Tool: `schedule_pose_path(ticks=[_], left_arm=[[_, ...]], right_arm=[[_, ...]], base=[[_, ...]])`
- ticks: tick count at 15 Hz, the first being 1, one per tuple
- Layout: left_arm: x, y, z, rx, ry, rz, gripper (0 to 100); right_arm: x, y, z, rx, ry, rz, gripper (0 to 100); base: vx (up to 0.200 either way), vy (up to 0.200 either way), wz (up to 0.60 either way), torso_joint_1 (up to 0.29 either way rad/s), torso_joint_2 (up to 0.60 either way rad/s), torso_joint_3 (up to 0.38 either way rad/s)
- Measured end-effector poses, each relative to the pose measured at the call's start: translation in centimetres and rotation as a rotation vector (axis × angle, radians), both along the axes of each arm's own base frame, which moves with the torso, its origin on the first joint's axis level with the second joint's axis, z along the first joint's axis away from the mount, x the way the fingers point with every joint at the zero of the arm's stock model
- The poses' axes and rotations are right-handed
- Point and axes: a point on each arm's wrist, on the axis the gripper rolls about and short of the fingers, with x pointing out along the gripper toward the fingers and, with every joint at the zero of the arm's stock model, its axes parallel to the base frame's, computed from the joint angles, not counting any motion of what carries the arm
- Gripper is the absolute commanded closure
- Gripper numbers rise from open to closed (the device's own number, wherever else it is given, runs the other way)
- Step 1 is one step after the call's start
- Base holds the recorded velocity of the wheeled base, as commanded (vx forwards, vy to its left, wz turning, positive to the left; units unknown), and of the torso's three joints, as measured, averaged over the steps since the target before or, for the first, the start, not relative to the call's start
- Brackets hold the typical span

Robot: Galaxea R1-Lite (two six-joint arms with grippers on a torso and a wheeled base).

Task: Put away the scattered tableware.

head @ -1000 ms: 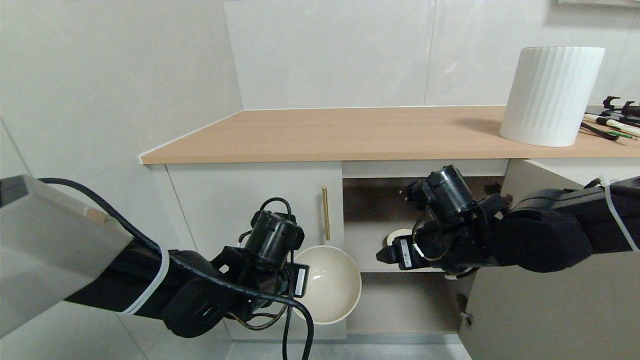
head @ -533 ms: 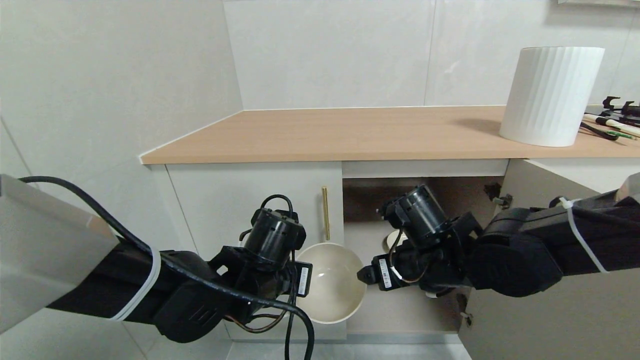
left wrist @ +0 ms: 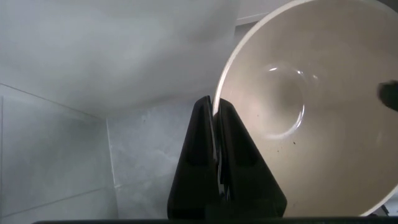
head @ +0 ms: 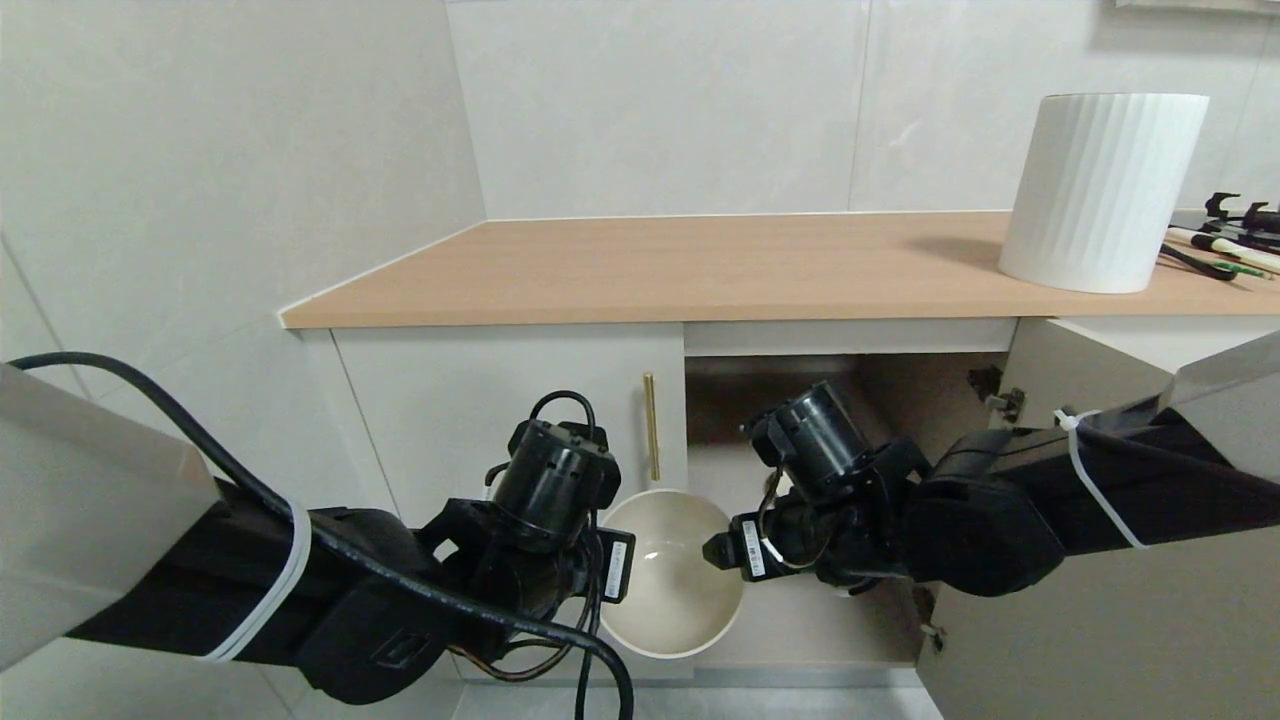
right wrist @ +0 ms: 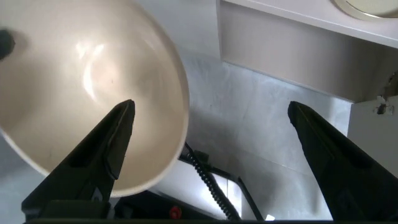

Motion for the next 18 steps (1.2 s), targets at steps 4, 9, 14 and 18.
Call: schedule_pose_path(ticks=[4, 9, 14, 18], left_arm=[[-0.17, -0.04, 0.36, -0.006, -0.009, -0.005, 100], [-0.22, -0.01, 0.57, -0.011, -0.013, -0.004, 100], [-0.21, -0.08, 0.53, -0.013, -0.013, -0.008, 100], [-0.20, -0.06, 0.52, -0.013, -0.012, -0.007, 100]], right_arm=[[0.24, 0.09, -0.24, -0.005, 0.000, -0.006, 0], [0.33, 0.19, -0.51, -0.010, 0.004, -0.008, 100], [0.24, 0.24, -0.64, -0.010, 0.007, -0.002, 100], [0.23, 0.18, -0.62, -0.011, 0.006, -0.004, 100]], base=[[0.000, 0.000, 0.00, 0.000, 0.00, 0.000], [0.000, 0.000, 0.00, 0.000, 0.00, 0.000], [0.000, 0.000, 0.00, 0.000, 0.00, 0.000], [0.000, 0.000, 0.00, 0.000, 0.00, 0.000]])
